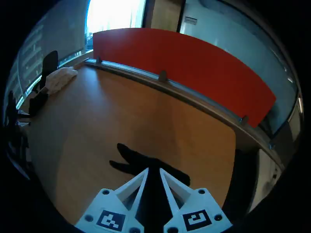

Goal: Fold towel

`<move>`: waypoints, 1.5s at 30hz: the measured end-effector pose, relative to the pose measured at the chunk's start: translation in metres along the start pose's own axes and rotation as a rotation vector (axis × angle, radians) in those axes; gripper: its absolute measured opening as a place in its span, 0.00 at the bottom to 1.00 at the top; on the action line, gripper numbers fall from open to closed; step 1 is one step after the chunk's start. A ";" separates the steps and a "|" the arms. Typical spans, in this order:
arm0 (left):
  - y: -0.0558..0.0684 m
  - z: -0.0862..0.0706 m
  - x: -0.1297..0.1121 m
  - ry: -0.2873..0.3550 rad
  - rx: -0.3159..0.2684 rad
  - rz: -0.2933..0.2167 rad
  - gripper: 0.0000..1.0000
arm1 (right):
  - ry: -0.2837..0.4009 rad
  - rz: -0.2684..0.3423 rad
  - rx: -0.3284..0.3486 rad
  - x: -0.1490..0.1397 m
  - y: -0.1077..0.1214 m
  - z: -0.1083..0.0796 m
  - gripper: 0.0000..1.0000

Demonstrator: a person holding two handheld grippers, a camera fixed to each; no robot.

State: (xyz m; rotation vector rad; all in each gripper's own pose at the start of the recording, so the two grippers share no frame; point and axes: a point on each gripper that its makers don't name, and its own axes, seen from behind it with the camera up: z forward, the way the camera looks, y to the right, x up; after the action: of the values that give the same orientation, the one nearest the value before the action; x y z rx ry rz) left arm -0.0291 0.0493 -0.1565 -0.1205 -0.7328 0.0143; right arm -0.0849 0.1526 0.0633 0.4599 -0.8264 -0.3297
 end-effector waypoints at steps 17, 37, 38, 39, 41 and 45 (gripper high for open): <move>0.010 0.002 0.004 -0.002 -0.011 0.011 0.92 | -0.029 0.010 -0.013 -0.028 0.018 -0.009 0.04; 0.011 -0.004 0.002 -0.010 -0.008 0.019 0.92 | -0.040 0.064 -0.029 -0.061 0.038 -0.015 0.04; 0.011 -0.004 0.002 -0.010 -0.008 0.019 0.92 | -0.040 0.066 -0.027 -0.062 0.037 -0.015 0.04; 0.011 -0.005 0.002 -0.010 -0.008 0.019 0.92 | -0.041 0.067 -0.026 -0.064 0.037 -0.016 0.04; 0.011 -0.005 0.001 -0.011 -0.009 0.019 0.92 | -0.043 0.066 -0.024 -0.068 0.035 -0.018 0.04; 0.012 -0.006 0.001 -0.011 -0.012 0.024 0.92 | -0.054 0.065 -0.018 -0.081 0.030 -0.023 0.04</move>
State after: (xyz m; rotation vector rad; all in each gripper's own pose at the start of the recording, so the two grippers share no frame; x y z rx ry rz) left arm -0.0240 0.0609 -0.1612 -0.1406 -0.7426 0.0341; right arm -0.1152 0.2211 0.0148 0.4077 -0.8889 -0.2901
